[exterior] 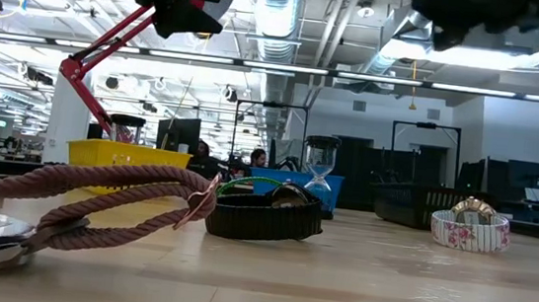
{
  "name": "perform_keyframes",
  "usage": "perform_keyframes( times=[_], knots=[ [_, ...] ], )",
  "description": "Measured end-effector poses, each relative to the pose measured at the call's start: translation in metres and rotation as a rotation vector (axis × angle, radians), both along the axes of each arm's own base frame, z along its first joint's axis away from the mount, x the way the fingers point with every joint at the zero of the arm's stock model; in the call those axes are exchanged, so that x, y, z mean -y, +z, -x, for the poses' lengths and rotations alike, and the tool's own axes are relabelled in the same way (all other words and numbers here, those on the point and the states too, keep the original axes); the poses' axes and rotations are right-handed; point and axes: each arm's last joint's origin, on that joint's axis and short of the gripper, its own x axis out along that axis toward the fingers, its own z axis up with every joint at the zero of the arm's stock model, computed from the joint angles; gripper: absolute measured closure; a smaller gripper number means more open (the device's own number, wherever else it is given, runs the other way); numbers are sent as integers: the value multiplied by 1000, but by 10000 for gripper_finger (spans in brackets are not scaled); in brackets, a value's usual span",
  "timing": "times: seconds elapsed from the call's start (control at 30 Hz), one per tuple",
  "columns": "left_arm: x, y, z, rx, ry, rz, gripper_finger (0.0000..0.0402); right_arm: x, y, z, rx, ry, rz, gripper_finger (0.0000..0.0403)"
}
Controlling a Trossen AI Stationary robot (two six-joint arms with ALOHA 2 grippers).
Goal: Pick & Place Office items
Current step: Put the white wrist watch into the blue bin
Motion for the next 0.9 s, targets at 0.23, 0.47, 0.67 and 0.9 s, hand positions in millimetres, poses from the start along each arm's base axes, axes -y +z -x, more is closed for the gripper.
perform_keyframes(
  times=[0.23, 0.47, 0.67, 0.9],
  knots=[
    [0, 0, 0, 2, 0, 0, 105, -16, -7, -53, -411, 2, 112, 290],
    [0, 1, 0, 6, 0, 5, 105, -25, -27, -87, -858, 3, 234, 290],
    [0, 1, 0, 7, -1, 8, 105, -29, -48, -102, -1185, 5, 322, 290],
    [0, 1, 0, 7, 1, 12, 105, -34, -80, -114, -1329, 95, 357, 290]
  ],
)
